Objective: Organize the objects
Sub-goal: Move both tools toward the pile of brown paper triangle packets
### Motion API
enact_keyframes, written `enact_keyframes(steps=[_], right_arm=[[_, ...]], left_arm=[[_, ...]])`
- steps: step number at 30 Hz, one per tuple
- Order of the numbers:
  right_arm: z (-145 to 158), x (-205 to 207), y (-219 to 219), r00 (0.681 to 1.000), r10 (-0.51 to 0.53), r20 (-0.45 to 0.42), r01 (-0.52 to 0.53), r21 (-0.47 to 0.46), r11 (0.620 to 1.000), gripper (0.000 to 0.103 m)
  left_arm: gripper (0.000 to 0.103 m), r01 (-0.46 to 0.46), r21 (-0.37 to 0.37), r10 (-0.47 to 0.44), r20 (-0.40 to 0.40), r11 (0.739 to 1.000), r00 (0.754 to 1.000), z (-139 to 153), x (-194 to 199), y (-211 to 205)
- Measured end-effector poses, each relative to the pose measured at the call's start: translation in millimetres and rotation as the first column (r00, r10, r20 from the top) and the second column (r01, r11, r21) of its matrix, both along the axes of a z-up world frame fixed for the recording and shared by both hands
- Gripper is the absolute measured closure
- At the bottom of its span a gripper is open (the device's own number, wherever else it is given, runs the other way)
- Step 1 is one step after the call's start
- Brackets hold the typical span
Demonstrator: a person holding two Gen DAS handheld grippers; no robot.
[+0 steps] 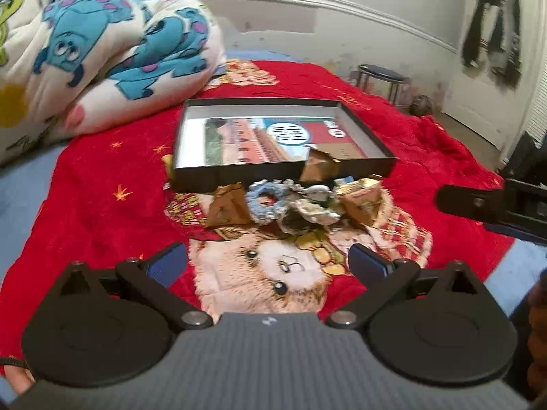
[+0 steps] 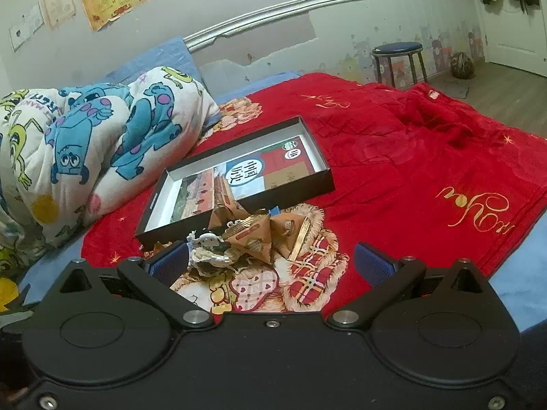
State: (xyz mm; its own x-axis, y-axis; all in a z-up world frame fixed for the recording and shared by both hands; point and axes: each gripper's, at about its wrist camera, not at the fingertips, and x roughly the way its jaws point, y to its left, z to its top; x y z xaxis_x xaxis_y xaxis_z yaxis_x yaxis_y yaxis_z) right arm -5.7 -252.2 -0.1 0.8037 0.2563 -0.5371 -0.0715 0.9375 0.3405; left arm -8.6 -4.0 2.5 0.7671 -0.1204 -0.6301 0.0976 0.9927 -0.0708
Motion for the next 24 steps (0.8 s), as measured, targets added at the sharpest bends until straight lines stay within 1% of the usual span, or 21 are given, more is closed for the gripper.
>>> enact_keyframes(steps=[2,5,9,11,14,15,17,20,24], right_arm=[[0.2,1.7,1.7,1.000,-0.005,-0.015,0.005,-0.015,1.000,0.000],[-1.1,3.2,3.3,1.000,-0.006,-0.026,0.006,-0.030,1.000,0.000],[-2.2,3.4,4.6,1.000,0.000,-0.031,-0.001,-0.038,0.999,0.000],[-2.6,4.3,4.7,0.999,0.000,-0.034,-0.001,-0.039,0.999,0.000],[-2.9,5.5,4.7,0.999,-0.001,-0.037,-0.001,-0.037,0.999,0.000],[-3.0,6.0,4.8,0.999,0.000,-0.038,-0.001,-0.037,0.999,0.000],[-3.4,6.6,5.4,0.999,0.002,-0.039,-0.003,-0.035,0.999,0.000],[-4.1,7.1,6.8,0.999,0.006,-0.040,-0.007,-0.041,0.999,0.000],[-4.2,7.2,7.0,0.999,0.004,-0.042,-0.006,-0.040,0.999,0.000]], left_arm=[[0.000,0.018,-0.011,-0.018,0.003,1.000,1.000,0.2,-1.5,-0.2],[0.000,0.038,-0.054,-0.037,0.027,0.998,0.999,2.7,-6.2,3.3],[0.000,0.064,-0.057,-0.063,0.027,0.996,0.998,0.8,-7.1,0.3],[0.000,0.060,-0.053,-0.059,0.021,0.997,0.998,-0.1,-6.0,-0.8],[0.000,0.029,-0.054,-0.029,0.002,0.998,1.000,-0.6,-4.9,3.1],[0.000,0.023,-0.049,-0.023,-0.006,0.999,1.000,-0.5,-4.8,3.7],[0.000,0.007,-0.009,-0.007,-0.009,1.000,1.000,0.2,-5.0,0.9],[0.000,-0.010,0.052,0.009,0.011,0.999,1.000,2.0,-7.3,-3.9],[0.000,0.004,0.046,-0.005,0.022,0.999,1.000,4.1,-9.0,-2.9]])
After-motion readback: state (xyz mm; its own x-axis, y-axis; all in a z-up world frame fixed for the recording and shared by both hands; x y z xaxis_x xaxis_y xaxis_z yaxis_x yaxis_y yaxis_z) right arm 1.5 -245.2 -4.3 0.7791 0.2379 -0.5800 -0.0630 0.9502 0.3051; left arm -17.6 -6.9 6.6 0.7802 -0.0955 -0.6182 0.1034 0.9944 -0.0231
